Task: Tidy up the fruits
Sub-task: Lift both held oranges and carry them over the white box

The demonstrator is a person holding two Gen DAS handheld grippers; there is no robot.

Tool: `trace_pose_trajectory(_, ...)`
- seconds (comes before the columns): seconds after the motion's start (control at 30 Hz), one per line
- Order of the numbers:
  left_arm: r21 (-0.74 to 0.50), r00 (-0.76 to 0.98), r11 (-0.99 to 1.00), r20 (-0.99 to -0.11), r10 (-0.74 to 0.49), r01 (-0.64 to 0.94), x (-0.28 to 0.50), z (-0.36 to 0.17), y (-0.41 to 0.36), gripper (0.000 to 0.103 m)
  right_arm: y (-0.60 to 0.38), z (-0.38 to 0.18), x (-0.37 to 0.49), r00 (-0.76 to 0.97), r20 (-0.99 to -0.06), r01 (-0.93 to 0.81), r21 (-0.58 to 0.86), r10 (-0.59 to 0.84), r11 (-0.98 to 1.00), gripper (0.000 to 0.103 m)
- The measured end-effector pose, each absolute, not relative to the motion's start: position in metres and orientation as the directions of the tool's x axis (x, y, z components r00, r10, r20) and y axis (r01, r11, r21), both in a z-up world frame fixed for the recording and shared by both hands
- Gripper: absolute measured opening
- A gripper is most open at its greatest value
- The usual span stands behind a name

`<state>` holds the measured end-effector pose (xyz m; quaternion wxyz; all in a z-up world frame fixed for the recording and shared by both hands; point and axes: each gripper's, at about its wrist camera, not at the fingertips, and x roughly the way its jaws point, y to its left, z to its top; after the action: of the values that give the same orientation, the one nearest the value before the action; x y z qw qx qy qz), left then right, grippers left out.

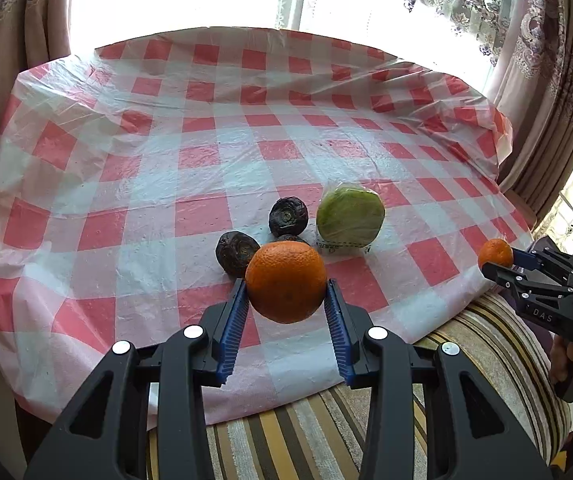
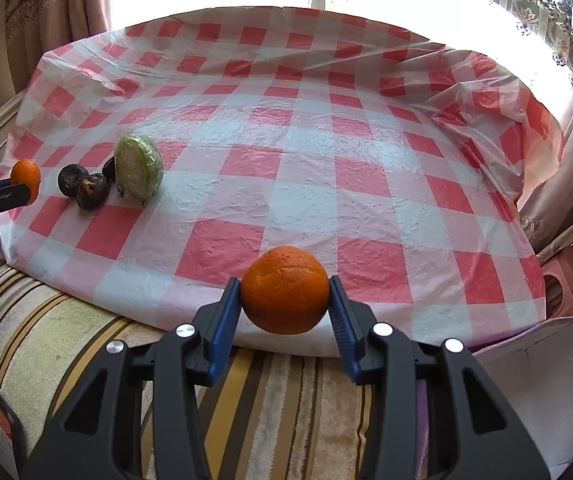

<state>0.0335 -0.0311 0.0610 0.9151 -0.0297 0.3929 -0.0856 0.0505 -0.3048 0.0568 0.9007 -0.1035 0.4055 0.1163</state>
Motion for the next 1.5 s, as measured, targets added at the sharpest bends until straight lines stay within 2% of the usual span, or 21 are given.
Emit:
trace_pose_trajectory(1.07, -0.027, 0.643, 0.929, -0.714, -0.277, 0.37, 0.027, 0.09, -0.114, 0.037, -0.365, 0.077, 0.013, 0.675, -0.733, -0.23, -0.101, 0.084, 0.968, 0.044)
trace_pose_trajectory(1.5, 0.026, 0.592, 0.869, -0.741, -0.316, 0.495, 0.027, 0.096, -0.169, 0.037, -0.394, 0.073, 0.001, 0.671, -0.74, -0.18, -0.108, 0.042, 0.978, 0.044)
